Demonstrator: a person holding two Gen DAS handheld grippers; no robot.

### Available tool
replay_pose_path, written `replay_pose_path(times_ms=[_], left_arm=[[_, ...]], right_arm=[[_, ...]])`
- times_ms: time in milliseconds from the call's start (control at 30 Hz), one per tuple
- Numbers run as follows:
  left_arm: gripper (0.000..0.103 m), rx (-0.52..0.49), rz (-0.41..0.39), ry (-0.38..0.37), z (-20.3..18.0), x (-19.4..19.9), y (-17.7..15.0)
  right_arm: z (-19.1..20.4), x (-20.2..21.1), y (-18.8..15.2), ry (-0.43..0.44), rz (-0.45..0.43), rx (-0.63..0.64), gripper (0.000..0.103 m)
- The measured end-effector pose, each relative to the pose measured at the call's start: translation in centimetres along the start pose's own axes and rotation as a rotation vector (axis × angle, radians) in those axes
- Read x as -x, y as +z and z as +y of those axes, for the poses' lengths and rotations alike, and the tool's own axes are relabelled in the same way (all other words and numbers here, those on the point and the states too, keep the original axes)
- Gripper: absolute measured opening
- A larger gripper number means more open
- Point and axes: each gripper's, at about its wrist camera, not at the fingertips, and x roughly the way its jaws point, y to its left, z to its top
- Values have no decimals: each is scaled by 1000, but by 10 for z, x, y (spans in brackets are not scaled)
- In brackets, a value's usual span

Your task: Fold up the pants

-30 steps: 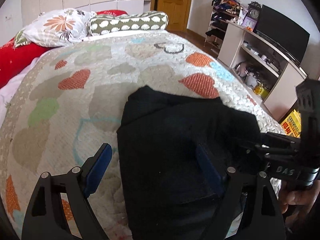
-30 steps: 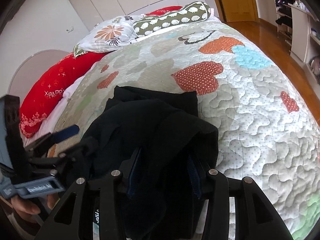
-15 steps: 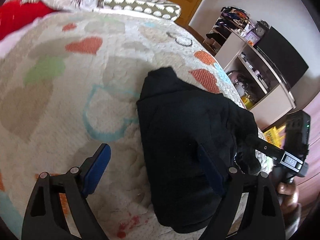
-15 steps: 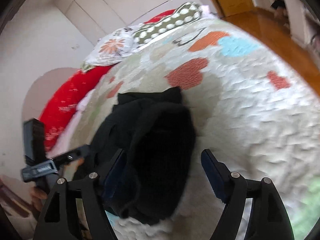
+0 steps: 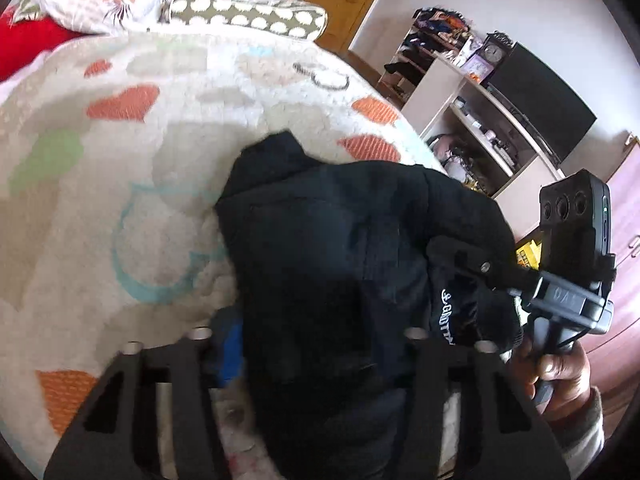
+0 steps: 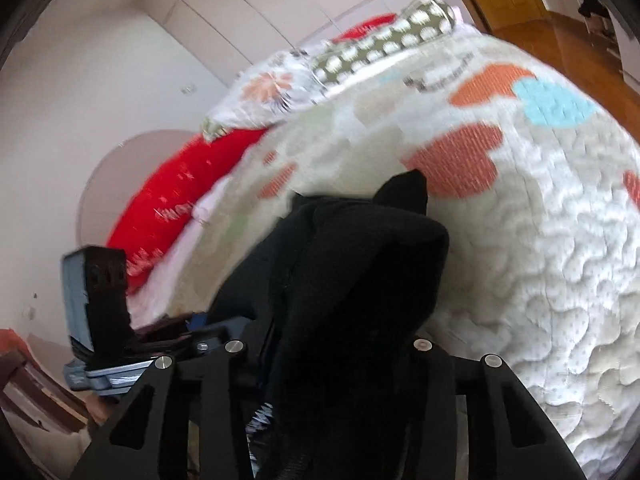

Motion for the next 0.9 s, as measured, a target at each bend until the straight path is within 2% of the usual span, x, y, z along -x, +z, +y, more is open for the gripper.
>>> replay_pose_path(times_ms=[67, 200, 300, 333, 400, 500, 533, 633, 733, 833, 900], left_arm=[[42, 6, -17, -10, 3, 13, 6], [42, -3, -115, 56, 16, 53, 24], [42, 31, -130, 102, 39, 67, 34], [42, 49, -131, 124, 50, 68, 35], [49, 74, -114, 175, 69, 65, 34], [63, 109, -93, 318, 98, 53, 26], [63, 132, -63, 363, 108, 44, 23], [68, 185, -44, 335, 120, 43, 12], [71, 160, -81, 376, 113, 52, 8], [71, 145, -105, 376, 104, 57, 6], [75, 124, -113, 372, 93, 56, 8]], right_arm=[[14, 1, 8, 19, -8, 21, 42], [44, -15, 25, 73, -10, 55, 42], [60, -40, 36, 91, 5, 68, 42], [65, -56, 39, 88, 20, 71, 45], [70, -79, 39, 36, 45, 89, 46], [73, -116, 33, -149, 108, 149, 52], [72, -124, 29, -240, 130, 164, 52], [70, -111, 26, -221, 95, 147, 52], [74, -88, 23, -269, 58, 160, 52], [84, -70, 21, -239, 16, 194, 52], [94, -67, 16, -219, 17, 230, 52]])
